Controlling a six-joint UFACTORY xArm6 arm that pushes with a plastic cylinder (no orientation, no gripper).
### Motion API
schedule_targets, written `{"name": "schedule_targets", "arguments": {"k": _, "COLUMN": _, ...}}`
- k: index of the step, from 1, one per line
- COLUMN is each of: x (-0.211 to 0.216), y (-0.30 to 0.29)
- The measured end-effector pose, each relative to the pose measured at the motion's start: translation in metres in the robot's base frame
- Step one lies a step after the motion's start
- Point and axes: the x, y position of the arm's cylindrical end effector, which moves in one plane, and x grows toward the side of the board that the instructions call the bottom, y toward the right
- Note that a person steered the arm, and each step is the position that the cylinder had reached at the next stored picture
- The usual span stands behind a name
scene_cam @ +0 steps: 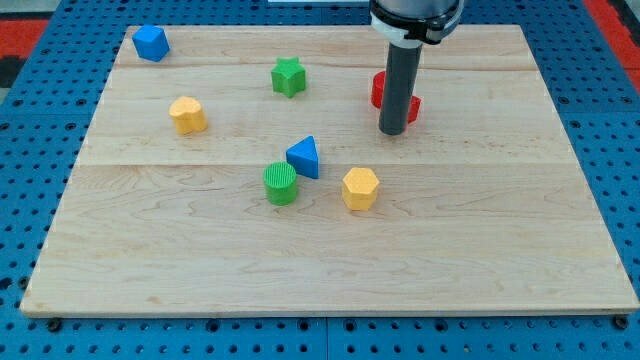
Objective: Place the arm in between the yellow hexagon and red star
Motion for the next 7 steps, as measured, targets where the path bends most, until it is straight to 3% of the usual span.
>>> {"name": "schedule_targets", "arguments": {"k": 2, "x": 0.102, "y": 0.004}}
{"name": "schedule_targets", "arguments": {"k": 3, "x": 0.122, "y": -0.032}}
{"name": "schedule_targets", "arguments": {"k": 4, "x": 0.062, "y": -0.105}}
{"name": "schedule_targets", "arguments": {"k": 5, "x": 0.027, "y": -0.109}}
{"name": "schedule_targets", "arguments": {"k": 7, "x": 0.038, "y": -0.045}}
